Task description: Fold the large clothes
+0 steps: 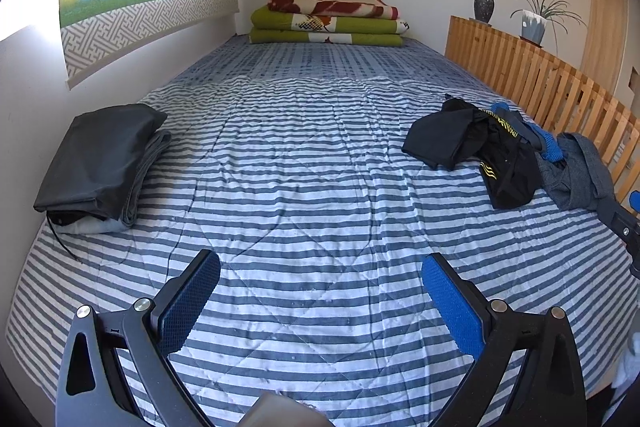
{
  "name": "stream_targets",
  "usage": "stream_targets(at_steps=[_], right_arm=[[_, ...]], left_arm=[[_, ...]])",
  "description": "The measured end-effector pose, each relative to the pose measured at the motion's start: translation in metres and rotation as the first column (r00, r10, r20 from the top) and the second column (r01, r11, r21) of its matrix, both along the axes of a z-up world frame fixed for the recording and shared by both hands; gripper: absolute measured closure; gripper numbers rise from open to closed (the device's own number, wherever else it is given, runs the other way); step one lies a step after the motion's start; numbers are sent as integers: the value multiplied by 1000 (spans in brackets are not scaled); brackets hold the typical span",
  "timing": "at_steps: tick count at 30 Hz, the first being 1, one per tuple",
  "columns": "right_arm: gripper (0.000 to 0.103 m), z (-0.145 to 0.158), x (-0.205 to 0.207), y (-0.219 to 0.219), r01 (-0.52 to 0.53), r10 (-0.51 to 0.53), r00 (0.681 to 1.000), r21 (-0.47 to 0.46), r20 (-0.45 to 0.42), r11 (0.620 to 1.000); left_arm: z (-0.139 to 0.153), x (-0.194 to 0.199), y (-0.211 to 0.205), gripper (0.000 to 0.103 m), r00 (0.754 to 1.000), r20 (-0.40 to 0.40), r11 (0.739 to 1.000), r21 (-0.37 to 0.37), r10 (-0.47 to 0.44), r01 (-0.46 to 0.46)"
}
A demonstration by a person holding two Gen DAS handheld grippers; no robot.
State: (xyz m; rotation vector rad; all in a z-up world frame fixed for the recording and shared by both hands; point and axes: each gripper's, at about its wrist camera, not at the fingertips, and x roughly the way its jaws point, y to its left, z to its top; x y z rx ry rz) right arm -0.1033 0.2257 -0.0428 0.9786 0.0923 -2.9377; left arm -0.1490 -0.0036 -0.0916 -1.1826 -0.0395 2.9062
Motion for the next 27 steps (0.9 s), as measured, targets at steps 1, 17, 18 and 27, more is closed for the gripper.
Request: stream_targets(at_steps=[1, 17, 18, 27], right_arm=[[2, -1, 1, 0, 0, 0, 1000, 5, 0, 1000], [2, -1, 10, 6, 24, -24, 1000, -16, -7, 1000], [2, 0, 10, 6, 24, -24, 1000, -14, -9, 1000], [2, -2, 9, 7, 19, -19, 1000, -13, -2, 1000]], left_arm=[[-2, 0, 0, 1, 1000, 6, 1000, 1, -1, 1], [6, 15, 1, 1, 1000, -16, 1000, -4, 1, -1], [7, 15, 1, 1, 1000, -16, 1000, -5, 0, 0], [6, 15, -1, 1, 1000, -13, 1000, -2, -3, 3]])
